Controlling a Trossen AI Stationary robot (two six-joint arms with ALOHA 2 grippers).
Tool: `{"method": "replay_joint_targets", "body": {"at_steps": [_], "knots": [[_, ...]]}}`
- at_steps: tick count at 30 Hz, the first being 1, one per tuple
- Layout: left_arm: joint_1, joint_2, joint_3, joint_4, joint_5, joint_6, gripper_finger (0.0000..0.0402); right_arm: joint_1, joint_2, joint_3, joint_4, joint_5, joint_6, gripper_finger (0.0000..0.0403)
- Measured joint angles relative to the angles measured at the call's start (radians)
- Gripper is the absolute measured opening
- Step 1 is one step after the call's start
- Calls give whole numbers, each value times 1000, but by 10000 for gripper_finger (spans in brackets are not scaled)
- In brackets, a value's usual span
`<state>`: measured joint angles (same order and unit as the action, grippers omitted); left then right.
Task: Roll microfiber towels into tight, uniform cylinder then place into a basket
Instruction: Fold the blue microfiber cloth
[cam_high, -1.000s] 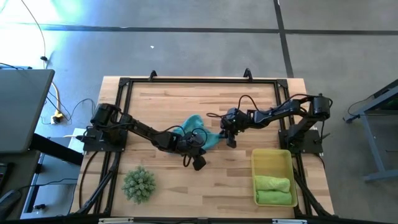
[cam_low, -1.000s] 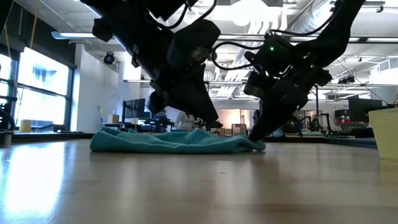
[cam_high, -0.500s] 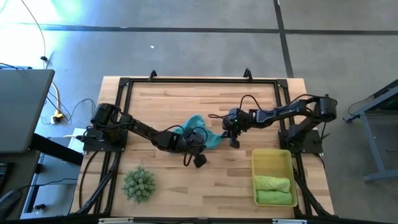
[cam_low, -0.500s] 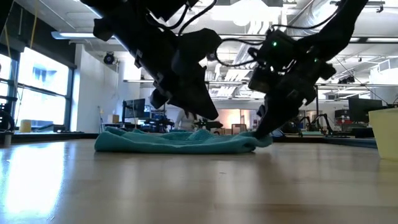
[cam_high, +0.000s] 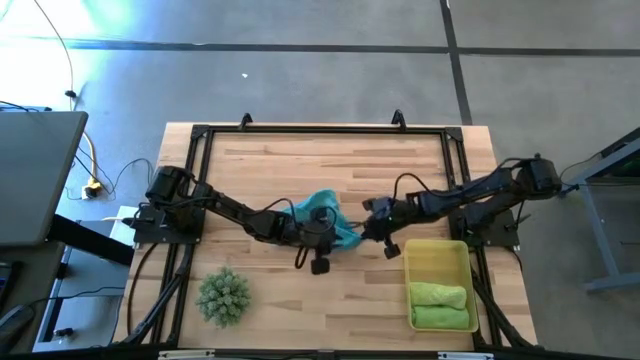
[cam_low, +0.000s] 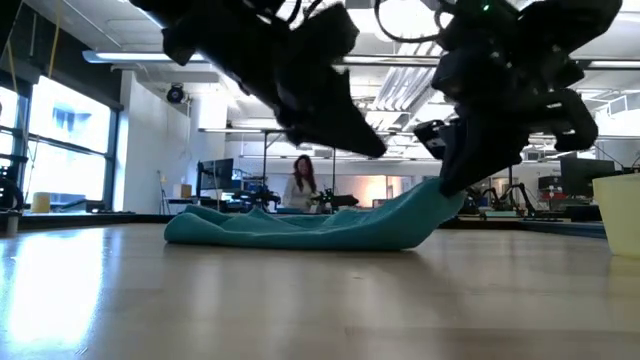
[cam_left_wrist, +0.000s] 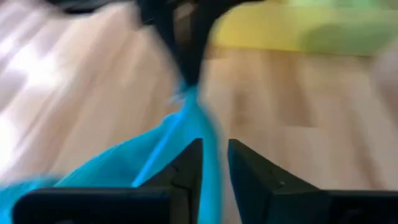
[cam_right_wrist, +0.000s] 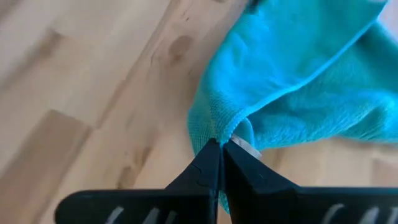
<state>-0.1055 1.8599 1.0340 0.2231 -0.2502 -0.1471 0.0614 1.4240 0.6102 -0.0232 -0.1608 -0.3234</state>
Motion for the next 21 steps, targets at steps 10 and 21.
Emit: {"method": "replay_joint_targets", "body": {"at_steps": [10, 21], "knots": [[9, 0, 0, 70, 50, 181, 133, 151, 0, 59, 2, 282, -255, 0], [27, 0, 0, 60, 95, 185, 140, 254, 0, 187, -133, 562, -460, 0]]}}
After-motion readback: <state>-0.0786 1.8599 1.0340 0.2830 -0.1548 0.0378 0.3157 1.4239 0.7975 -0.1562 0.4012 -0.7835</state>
